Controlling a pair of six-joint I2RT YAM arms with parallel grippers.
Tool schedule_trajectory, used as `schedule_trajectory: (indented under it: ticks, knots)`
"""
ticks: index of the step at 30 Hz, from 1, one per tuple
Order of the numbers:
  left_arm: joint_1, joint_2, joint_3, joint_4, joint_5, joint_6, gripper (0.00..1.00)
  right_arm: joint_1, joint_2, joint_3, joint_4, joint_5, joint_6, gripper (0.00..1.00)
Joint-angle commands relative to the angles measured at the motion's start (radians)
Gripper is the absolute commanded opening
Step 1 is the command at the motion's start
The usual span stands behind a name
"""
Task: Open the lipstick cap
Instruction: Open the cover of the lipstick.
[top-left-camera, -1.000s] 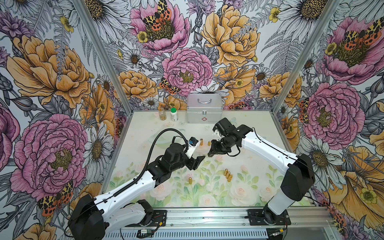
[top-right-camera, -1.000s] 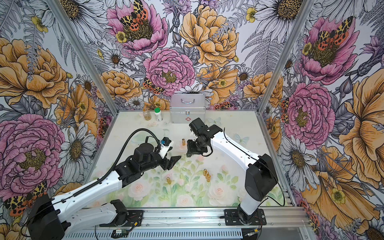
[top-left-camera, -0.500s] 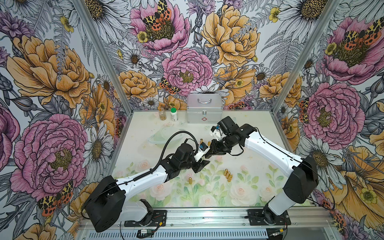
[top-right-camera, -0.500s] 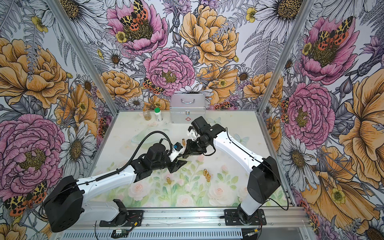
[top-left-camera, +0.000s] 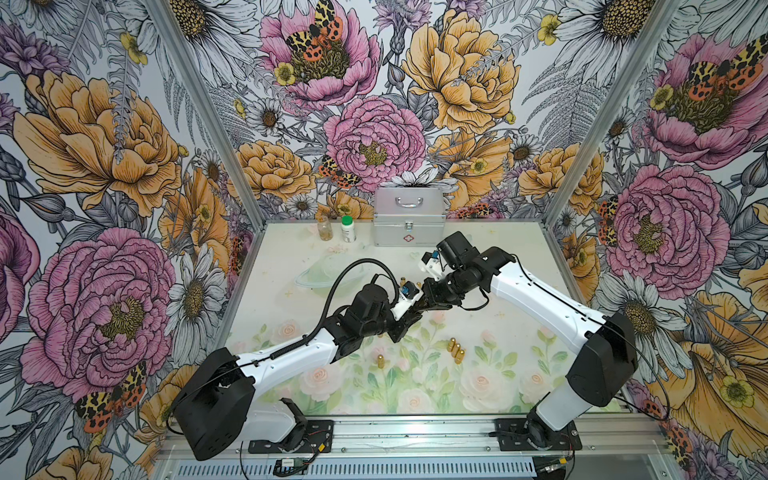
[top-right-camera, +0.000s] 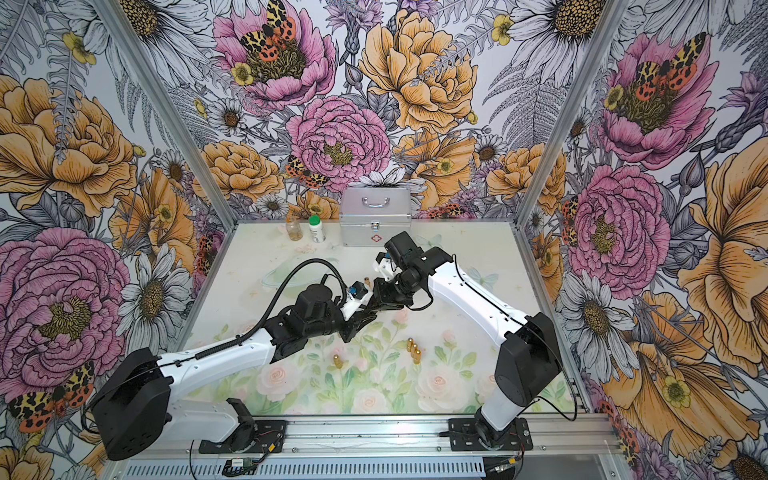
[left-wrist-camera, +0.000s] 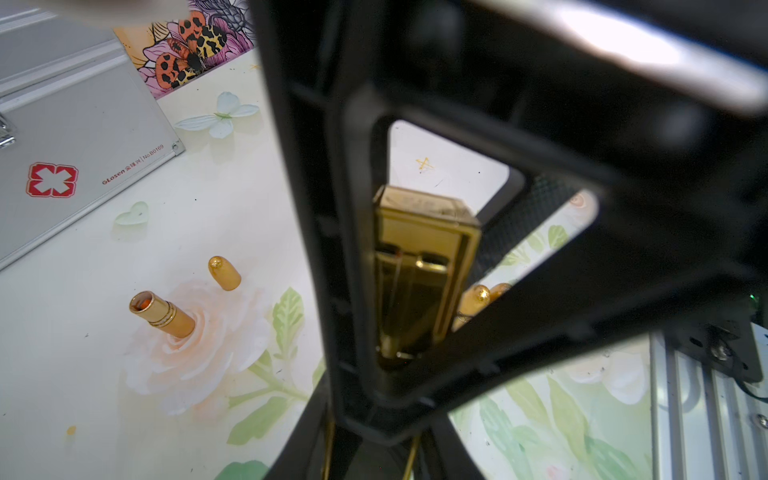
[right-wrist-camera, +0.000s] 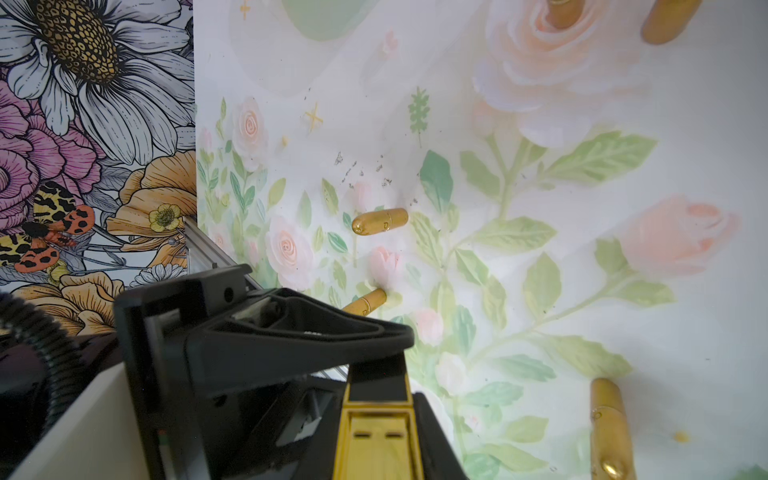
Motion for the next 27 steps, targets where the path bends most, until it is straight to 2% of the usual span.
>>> schedule_trajectory:
  ticks: [1, 9, 16, 27]
  knots:
    - [-0.004, -0.004, 0.007, 0.056, 0.012, -0.01, 0.21, -0.005, 0.005, 0.032, 0.008, -0.015, 0.006, 0.25]
    - [-0.004, -0.015, -0.016, 0.064, -0.056, -0.056, 0.0, -0.005, 0.0, 0.063, 0.01, 0.001, 0.013, 0.32]
    - [-0.004, -0.054, -0.06, 0.065, -0.097, -0.09, 0.0, -0.005, -0.03, 0.075, 0.014, 0.049, 0.009, 0.41]
    - [0.002, -0.086, -0.064, 0.065, -0.028, -0.12, 0.0, 0.004, -0.017, 0.043, 0.067, 0.026, -0.024, 0.42]
